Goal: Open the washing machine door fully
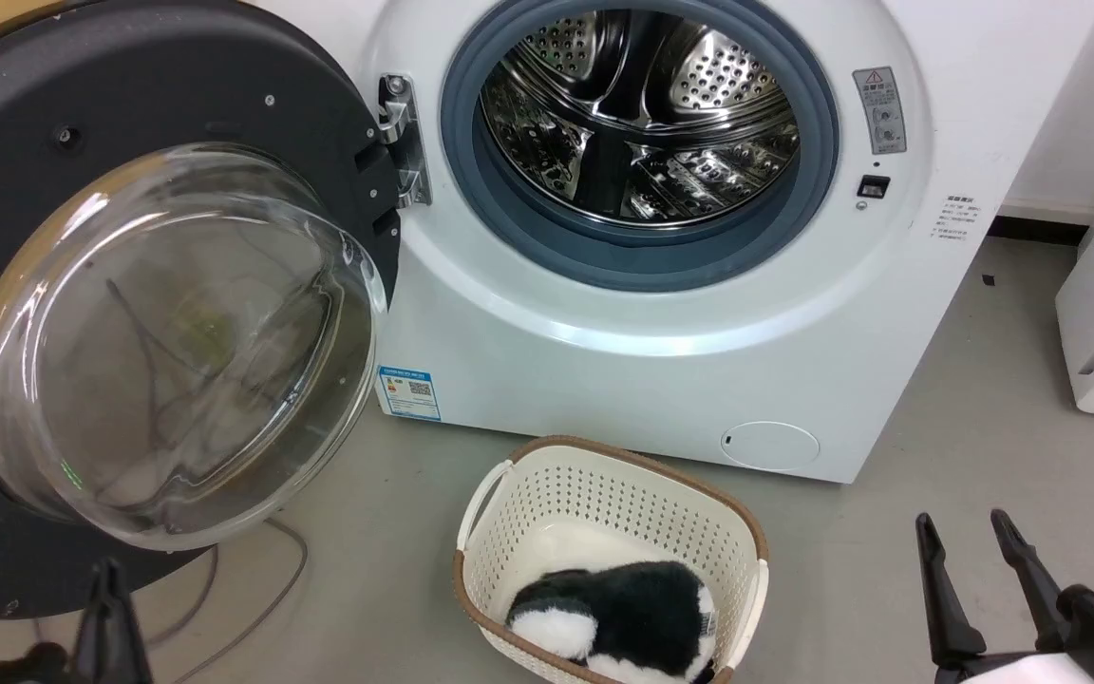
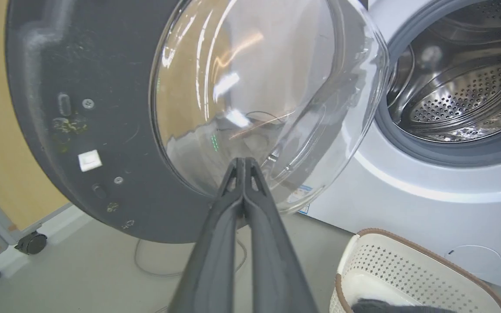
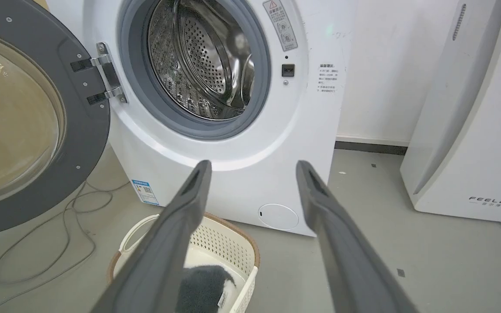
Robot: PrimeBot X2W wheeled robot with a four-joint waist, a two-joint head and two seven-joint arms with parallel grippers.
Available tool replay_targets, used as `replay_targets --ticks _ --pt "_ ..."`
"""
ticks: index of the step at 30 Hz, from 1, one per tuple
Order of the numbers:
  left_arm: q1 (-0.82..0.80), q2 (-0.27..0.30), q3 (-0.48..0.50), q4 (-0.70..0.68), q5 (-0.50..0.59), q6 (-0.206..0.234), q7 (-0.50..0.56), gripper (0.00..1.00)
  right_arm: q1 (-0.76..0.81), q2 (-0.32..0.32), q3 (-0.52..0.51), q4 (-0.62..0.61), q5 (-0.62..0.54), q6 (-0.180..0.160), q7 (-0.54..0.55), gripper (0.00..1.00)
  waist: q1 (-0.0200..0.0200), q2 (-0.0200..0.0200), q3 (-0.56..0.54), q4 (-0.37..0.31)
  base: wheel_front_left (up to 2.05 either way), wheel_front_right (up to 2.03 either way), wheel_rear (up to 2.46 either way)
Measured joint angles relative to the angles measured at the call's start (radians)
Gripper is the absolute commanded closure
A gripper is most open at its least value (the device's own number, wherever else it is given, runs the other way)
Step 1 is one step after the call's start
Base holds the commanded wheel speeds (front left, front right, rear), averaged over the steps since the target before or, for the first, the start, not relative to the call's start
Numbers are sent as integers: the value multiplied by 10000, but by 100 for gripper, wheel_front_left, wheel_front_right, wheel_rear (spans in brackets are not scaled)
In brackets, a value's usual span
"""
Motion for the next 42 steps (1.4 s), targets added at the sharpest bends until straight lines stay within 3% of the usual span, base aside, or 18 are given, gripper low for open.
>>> replay_targets --ticks 1,2,7,13,19,29,35,36,42 --pt "51 -25 -105 -6 23 -48 -31 25 30 0 6 0 0 0 0 0 0 0 -16 7 0 0 0" --pt "79 -52 -213 -19 82 -63 -40 0 64 0 4 2 0 0 0 0 0 0 -36 10 0 0 0" --pt "59 -288 -876 -94 506 -117 -102 0 68 0 77 -54 -65 0 6 0 0 0 -106 -50 0 0 0" --pt "-427 -372 -1797 -31 932 -525 -63 0 68 2 205 -286 -265 0 71 0 0 0 -188 -337 0 0 0" --pt "-1255 -483 -2698 401 1352 -915 205 0 85 2 313 -539 -395 0 330 0 0 0 -263 -1001 0 0 0" --pt "-1476 -589 -2970 853 1327 -1034 343 0 287 2 437 -579 -554 0 581 0 0 1 -341 -1812 0 0 0" --pt "-1476 -606 -2970 949 1269 -1030 316 0 288 2 389 -583 -556 0 585 0 0 0 -381 -1947 0 0 0" --pt "-1476 -606 -2970 978 1241 -1030 318 100 287 2 387 -579 -554 0 585 100 0 0 -389 -1951 0 0 0" --pt "-1472 -612 -2966 974 1248 -1041 336 100 274 0 397 -564 -552 0 585 100 0 0 -383 -1952 0 0 0"
